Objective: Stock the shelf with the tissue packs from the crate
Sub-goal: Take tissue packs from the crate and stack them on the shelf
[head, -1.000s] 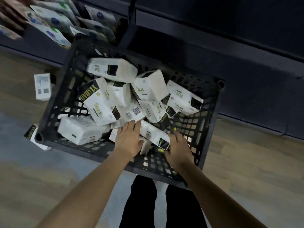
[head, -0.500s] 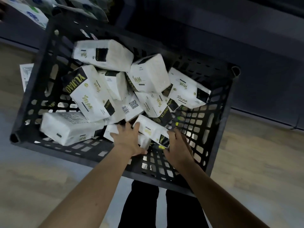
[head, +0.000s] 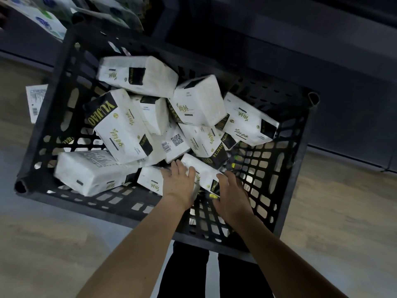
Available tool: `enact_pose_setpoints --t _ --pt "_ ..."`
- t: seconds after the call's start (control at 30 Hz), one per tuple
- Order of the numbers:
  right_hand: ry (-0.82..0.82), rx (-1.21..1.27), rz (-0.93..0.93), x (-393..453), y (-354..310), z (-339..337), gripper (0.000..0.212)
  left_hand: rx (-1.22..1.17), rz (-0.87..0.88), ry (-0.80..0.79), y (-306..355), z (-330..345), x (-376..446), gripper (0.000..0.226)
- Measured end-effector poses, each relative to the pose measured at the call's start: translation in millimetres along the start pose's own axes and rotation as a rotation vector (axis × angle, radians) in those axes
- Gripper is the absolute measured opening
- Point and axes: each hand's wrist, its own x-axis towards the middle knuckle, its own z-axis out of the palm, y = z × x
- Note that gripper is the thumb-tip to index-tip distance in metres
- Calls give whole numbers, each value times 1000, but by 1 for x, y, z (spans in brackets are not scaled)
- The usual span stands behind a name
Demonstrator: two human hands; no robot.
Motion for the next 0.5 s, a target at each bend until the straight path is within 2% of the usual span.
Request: enact_pose_setpoints --t 0.1,0.17,0.37,0.5 --pt "1 1 14 4 2 1 60 -39 41 141 -4 -2 11 81" --pt "31 2 20 8 4 4 59 -12 61 171 -3 -6 20 83" --pt "44 12 82 19 13 12 58 75 -41 66 17 -8 40 102" --pt "7 -26 103 24 17 17 62 163 -62 72 28 -5 46 86"
